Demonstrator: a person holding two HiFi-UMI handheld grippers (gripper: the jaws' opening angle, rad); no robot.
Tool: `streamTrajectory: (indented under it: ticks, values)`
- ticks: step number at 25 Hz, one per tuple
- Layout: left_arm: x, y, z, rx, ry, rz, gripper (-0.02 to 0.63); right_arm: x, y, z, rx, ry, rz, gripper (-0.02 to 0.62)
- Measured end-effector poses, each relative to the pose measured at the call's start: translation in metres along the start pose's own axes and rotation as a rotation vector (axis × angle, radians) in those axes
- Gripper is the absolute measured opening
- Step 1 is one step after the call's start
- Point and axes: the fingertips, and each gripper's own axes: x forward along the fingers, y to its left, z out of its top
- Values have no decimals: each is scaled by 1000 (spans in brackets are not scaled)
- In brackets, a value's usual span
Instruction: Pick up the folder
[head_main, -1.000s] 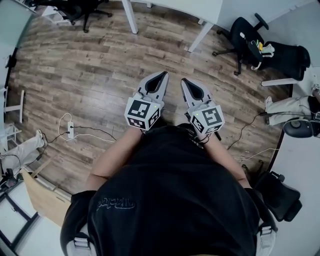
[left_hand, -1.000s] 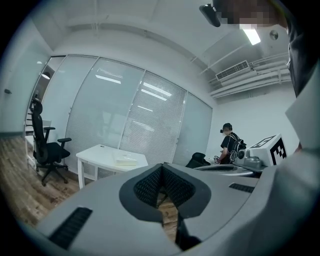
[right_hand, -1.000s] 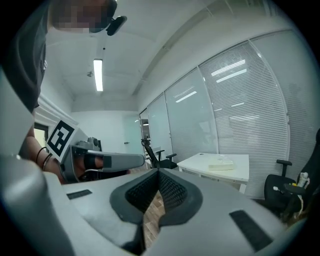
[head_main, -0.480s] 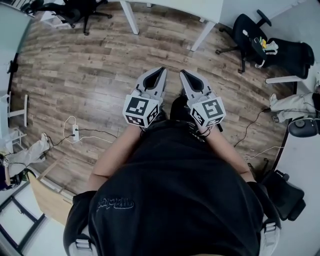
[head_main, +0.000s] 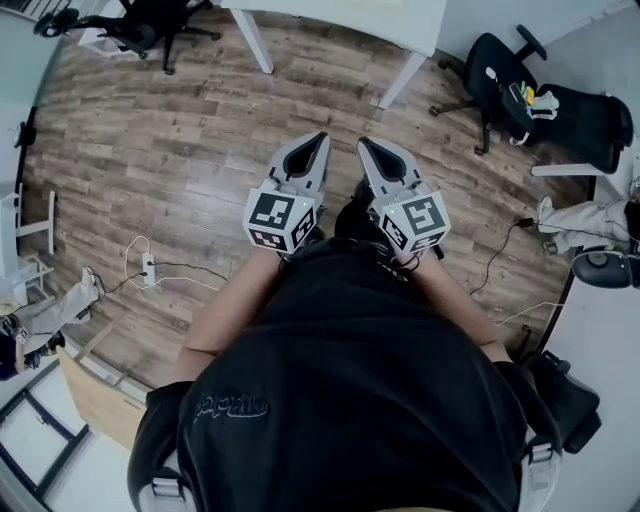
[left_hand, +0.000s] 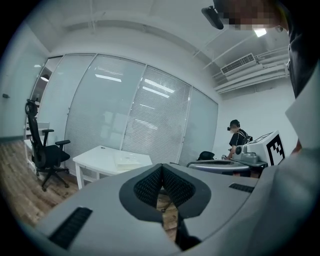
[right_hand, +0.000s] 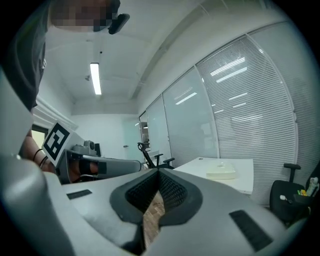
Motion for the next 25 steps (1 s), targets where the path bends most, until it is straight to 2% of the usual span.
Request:
streamTrajectory:
  ticks: [7,16,25]
  values:
    - [76,4,6,-20,14,19,14,20,-75,9,2,7,8,21]
    - [169,-2,35,-2,3,51,14,36,-170,29,13,-4,37,21]
    - [203,-9,50,16,-12,72,14,35,-211,41,14,-22,41,21]
